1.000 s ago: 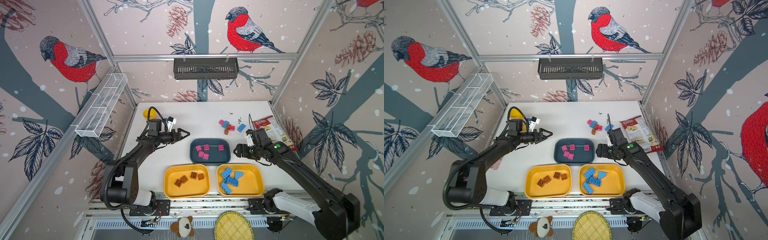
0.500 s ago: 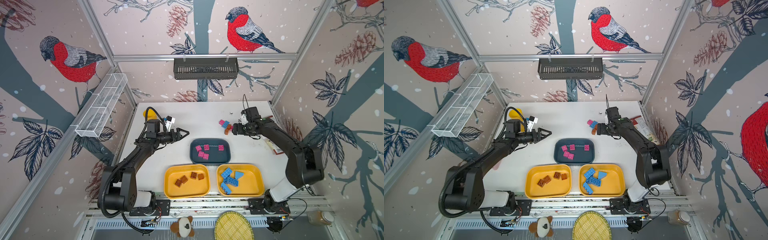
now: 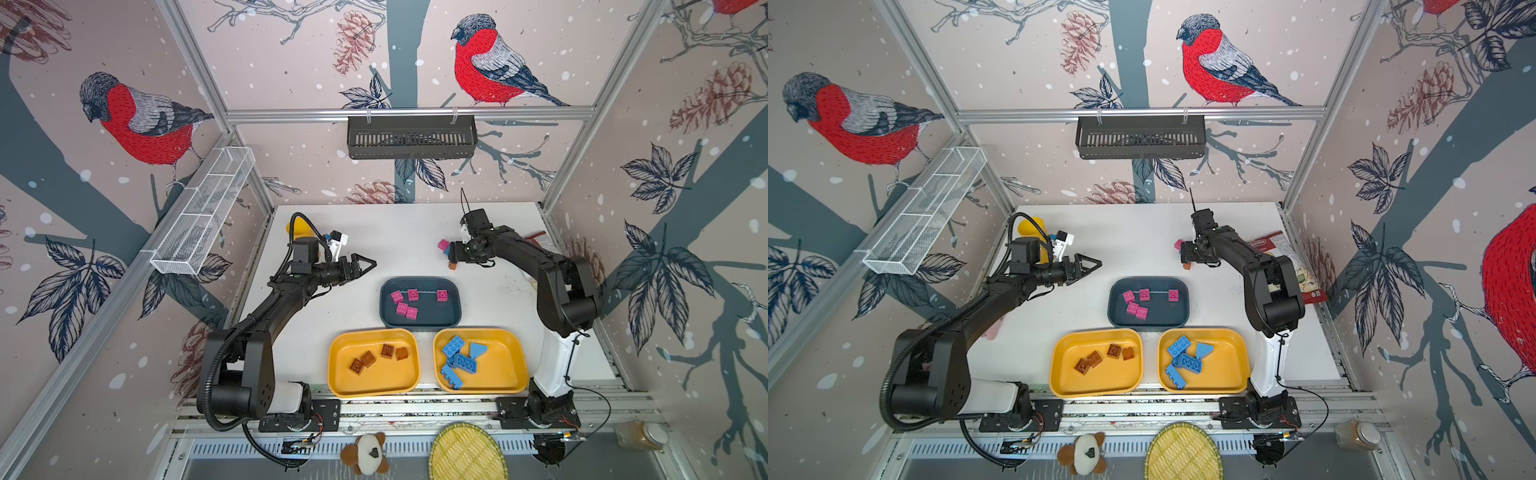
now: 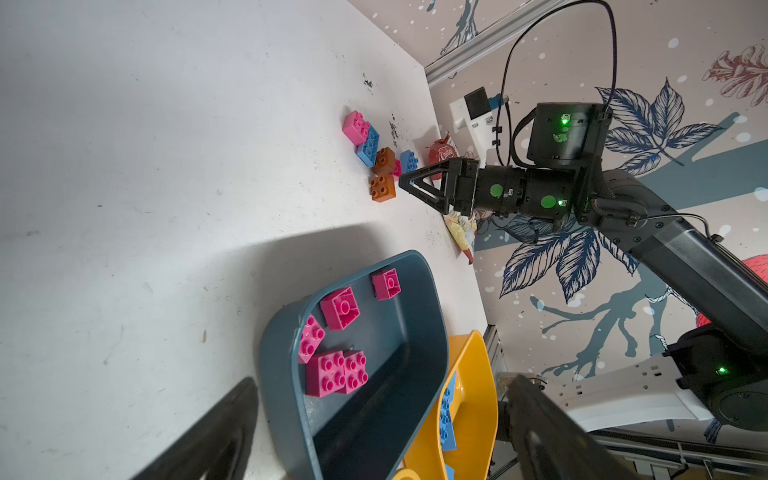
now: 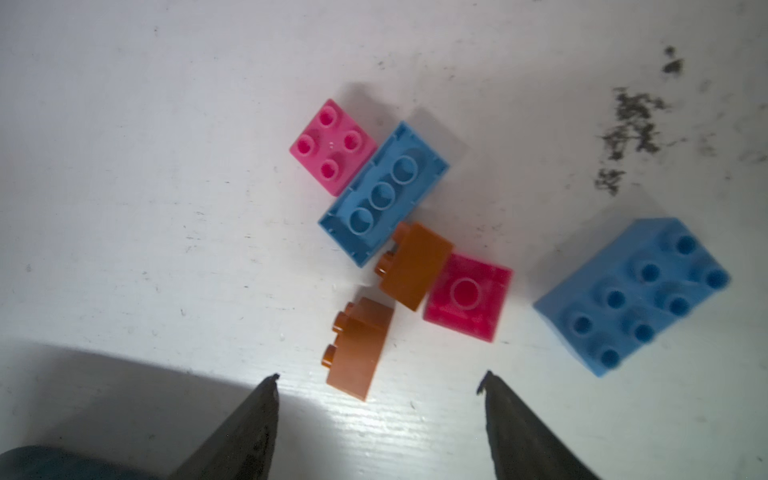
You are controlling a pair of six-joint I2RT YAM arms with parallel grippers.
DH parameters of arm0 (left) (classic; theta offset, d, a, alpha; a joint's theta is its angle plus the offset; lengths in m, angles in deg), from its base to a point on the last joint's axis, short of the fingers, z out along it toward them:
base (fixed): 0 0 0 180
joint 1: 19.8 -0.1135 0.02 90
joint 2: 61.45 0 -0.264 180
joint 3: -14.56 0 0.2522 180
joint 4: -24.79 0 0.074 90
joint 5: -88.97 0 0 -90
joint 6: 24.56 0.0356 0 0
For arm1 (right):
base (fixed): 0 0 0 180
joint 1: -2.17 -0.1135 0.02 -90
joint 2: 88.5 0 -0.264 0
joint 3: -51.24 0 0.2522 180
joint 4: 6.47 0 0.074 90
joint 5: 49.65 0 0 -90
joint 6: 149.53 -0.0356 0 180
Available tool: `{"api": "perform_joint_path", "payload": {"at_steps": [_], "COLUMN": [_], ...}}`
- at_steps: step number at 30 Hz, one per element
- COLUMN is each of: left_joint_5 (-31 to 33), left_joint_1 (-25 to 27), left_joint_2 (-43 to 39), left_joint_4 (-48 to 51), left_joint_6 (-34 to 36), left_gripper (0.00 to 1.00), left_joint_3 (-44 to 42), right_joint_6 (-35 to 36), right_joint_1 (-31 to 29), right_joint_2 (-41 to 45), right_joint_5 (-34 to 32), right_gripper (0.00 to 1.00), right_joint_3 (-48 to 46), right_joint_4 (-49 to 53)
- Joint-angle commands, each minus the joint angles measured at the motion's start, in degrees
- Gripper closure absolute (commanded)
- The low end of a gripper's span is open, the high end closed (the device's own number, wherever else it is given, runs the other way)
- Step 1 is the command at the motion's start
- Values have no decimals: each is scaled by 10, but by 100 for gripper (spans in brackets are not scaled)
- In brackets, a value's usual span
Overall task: Sort the legos into containers by color
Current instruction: 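Return the right gripper to the pile and grasp a brown brick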
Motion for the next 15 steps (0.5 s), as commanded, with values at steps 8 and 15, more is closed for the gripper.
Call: {"api": "perform_joint_path", "payload": {"at_steps": [8, 15], "left_joint_5": [-2, -2], "left_joint_1": [-10, -14], "left_joint_2": [5, 5], "left_joint_4": [7, 11], "left_joint_6": [29, 35], "left_gripper": [7, 7], "left_joint_3": [3, -1], "right_joint_6": [-81, -81], "right_joint_1": [-26, -37], "right_joint_2": [-54, -79], "right_joint_5": [-52, -71], "right_gripper": [37, 52], "right_joint_3": [25, 50], "right_joint_4": [-15, -10]}}
